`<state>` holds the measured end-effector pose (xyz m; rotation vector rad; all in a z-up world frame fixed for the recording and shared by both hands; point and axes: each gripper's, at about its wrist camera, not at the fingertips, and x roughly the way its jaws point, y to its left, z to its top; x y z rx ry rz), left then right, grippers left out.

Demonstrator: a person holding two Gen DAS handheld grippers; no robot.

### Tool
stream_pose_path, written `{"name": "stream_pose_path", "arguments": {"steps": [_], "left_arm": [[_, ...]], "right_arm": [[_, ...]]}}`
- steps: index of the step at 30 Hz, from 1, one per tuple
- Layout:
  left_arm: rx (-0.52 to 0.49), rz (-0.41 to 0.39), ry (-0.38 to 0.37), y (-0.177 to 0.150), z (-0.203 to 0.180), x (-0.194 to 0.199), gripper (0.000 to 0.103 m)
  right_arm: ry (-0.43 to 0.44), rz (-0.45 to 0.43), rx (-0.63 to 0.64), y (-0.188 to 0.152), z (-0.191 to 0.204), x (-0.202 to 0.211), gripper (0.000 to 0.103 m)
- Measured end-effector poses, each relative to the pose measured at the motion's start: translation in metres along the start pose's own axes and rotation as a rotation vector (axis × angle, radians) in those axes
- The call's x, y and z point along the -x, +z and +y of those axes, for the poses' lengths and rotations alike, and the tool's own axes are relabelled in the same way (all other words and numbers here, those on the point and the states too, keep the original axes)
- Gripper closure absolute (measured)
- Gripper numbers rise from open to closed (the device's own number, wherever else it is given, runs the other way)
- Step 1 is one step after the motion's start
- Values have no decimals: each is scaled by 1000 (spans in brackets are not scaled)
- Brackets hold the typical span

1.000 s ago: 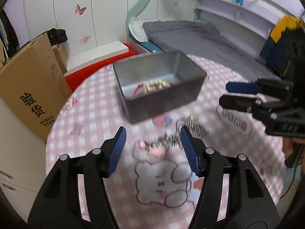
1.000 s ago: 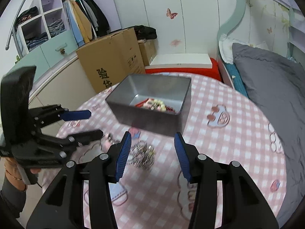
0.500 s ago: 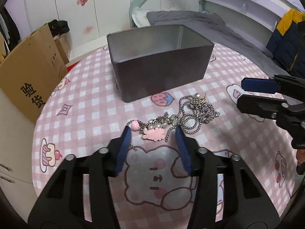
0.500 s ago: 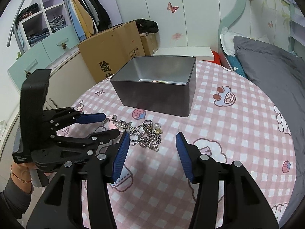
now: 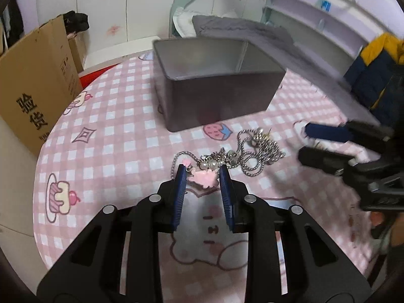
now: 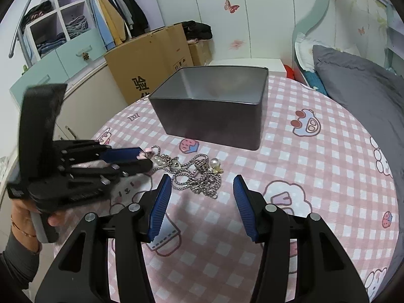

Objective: Organize jewelry
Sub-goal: 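Carry the pink charm chain with the left tool into the box and open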

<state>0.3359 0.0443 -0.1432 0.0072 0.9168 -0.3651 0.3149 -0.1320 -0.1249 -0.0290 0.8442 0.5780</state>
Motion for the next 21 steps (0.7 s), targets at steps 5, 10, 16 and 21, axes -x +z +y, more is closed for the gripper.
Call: {"name": "stream_pose_path", "arguments": {"steps": [5,10,16,21], "left_arm": [[52,-47,-56,2,16,24,77],[75,-79,-66,5,27,39,77],[72,-89,-69,4,31,46,77],[61,-81,-71,4,32,42,77]], "right_arm": [[-11,13,51,3,16,-8,55],[-31,36,145,6,40,-25,55],[-61,63,231,12,61,-52,63],[-78,93,287,16,69,-70,72]]}}
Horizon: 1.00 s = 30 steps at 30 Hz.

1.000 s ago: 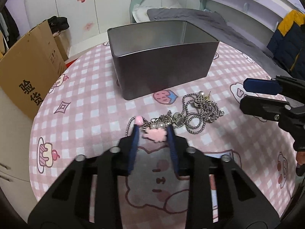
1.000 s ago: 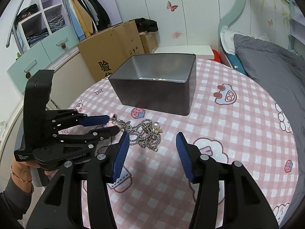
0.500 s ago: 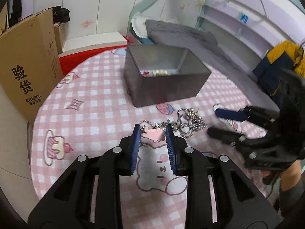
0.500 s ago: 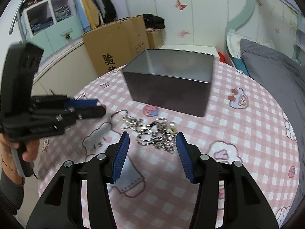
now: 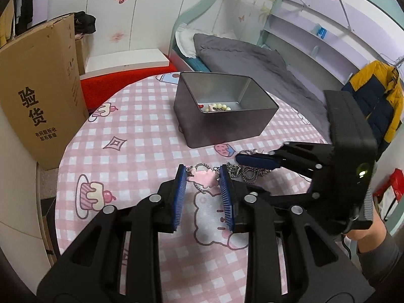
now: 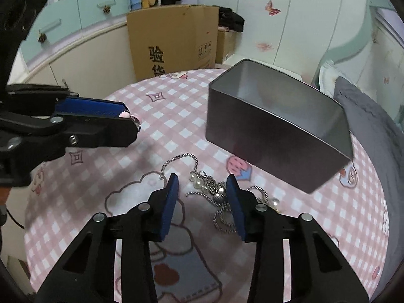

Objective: Organize jewelry
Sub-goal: 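Carry the pink charm chain with the left tool into the box and open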

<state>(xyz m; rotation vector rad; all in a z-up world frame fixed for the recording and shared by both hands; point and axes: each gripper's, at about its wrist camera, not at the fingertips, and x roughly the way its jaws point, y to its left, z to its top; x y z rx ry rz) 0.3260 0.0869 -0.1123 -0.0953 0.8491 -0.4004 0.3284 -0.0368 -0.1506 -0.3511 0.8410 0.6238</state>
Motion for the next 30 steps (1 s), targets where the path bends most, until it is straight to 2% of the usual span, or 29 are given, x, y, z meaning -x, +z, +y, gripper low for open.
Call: {"name": "stream_pose_path", "arguments": {"steps": [1,4,5,16,23,30], "left_arm": [[-1,2,1,0,0,0,77],[-2,2,-4,2,-1,-1,77],[-2,1,-6,3,-1,-1,77],[-16,-38,-47,21,-17,18,77],[-22,-62,-93,39,-33,28,77],[8,-34,-147,70,-38,10,77]], "right_arm": [[-1,19,14,1,1,-5,82],[-34,39,62,-1,6,-8,93],[-26,40,56,-1,6,-6,100],[57,-72,-31,14,-11,62,100],[56,-153,-47,30,-17,107,100],[1,-180,-71,48,-39,118,100]]}}
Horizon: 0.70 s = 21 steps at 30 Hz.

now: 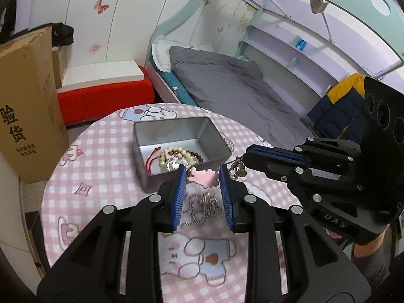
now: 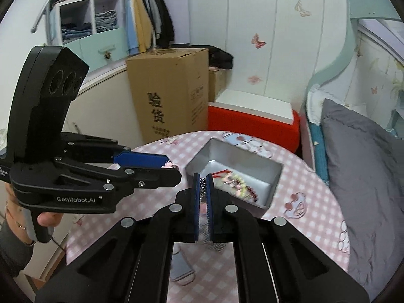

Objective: Organize jewelry
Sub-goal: 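Carry the pink charm chain with the left tool into the box and open, then move the right tool to the silver chains and grasp the heart pendant chain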

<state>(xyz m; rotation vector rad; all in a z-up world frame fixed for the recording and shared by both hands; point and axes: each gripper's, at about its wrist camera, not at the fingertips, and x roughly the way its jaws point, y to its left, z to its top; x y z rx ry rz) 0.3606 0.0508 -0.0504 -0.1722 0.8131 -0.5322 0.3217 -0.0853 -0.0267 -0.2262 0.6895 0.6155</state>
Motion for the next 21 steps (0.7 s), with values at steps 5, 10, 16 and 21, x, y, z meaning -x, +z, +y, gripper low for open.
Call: {"name": "stream_pose_path", "arguments": {"steps": [5,10,16,21], "left_arm": [[29,44,15,16,8,-27,77],[45,103,41,24,16,-62,76],[55,146,62,26,22,-91,76],[38,167,79,23,19,-104,76]], "right_arm": [[-34,13,-35,5,-18,-20,100],[-46,48,-73,0,-35,-47,100],[-40,87,-124,-12,-54,-71,100],[-27,103,-137,-20,-59,-78,100]]}}
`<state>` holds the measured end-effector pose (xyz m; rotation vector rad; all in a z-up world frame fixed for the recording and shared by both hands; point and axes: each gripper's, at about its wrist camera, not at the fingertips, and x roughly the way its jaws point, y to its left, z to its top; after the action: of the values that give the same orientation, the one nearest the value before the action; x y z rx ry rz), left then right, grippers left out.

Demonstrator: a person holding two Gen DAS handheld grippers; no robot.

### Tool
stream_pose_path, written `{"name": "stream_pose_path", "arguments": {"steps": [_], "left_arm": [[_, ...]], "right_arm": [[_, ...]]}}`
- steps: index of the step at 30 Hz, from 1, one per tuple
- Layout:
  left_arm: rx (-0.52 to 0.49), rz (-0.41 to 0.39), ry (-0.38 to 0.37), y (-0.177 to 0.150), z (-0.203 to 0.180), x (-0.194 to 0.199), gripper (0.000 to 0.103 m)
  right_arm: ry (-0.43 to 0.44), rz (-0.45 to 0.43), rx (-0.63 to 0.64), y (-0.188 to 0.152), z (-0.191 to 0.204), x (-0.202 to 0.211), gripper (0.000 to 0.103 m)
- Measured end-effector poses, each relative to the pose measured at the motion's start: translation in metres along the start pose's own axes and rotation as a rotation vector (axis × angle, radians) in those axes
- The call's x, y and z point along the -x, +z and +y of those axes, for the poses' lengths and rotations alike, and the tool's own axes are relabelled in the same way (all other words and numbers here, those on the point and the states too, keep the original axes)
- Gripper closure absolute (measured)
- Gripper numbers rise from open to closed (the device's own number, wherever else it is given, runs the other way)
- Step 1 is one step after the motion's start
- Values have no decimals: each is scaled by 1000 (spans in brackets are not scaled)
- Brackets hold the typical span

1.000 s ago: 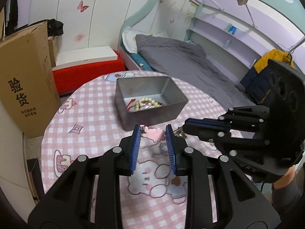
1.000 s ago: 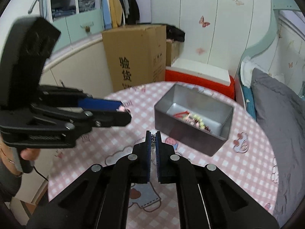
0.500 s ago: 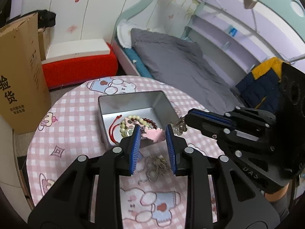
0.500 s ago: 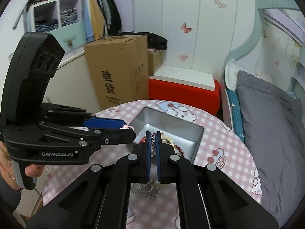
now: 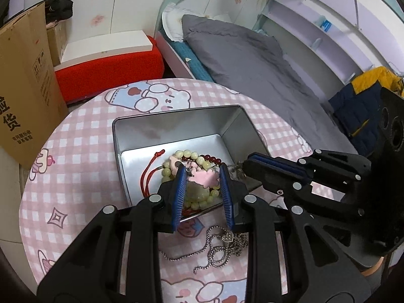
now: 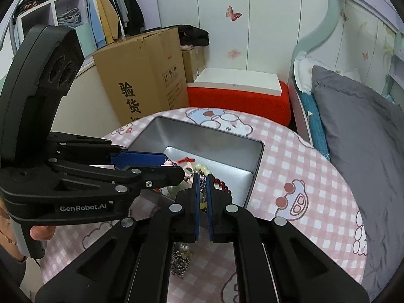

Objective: Organize jewelry
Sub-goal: 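Move the right tool to the silver chains and grasp the heart pendant chain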

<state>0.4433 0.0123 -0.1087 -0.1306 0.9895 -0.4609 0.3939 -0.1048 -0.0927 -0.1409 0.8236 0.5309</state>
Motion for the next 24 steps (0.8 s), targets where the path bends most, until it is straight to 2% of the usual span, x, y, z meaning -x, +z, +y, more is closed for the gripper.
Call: {"name": "stream_pose_path", "arguments": {"steps": [7,14,15,16,17,21,24], "left_arm": [[3,-6,6,-1,-3,-1,76],[9,-10,19,-2,-4,3,74],[6,-11,19,-3,-5,5,71],[6,-15,20,-3,-5,7,53],[7,-27,24,-4,-5,10,39],[-4,-56,33,-7,-7,24,39],[-24,-85,59,-14,-11,39,39]], "right_arm": [[22,-7,-27,-6,-7,2,98],[46,-38,-42,-12,-8,23,98],[48,-42,-42,-13,-8,25,98],[52,-48,-43,-15,-7,29,98],[61,-51,-45,-18,-6,33,97],[73,-49,-45,-29,0,41,96],[81,-30,-41,-40,7,42,92]]}}
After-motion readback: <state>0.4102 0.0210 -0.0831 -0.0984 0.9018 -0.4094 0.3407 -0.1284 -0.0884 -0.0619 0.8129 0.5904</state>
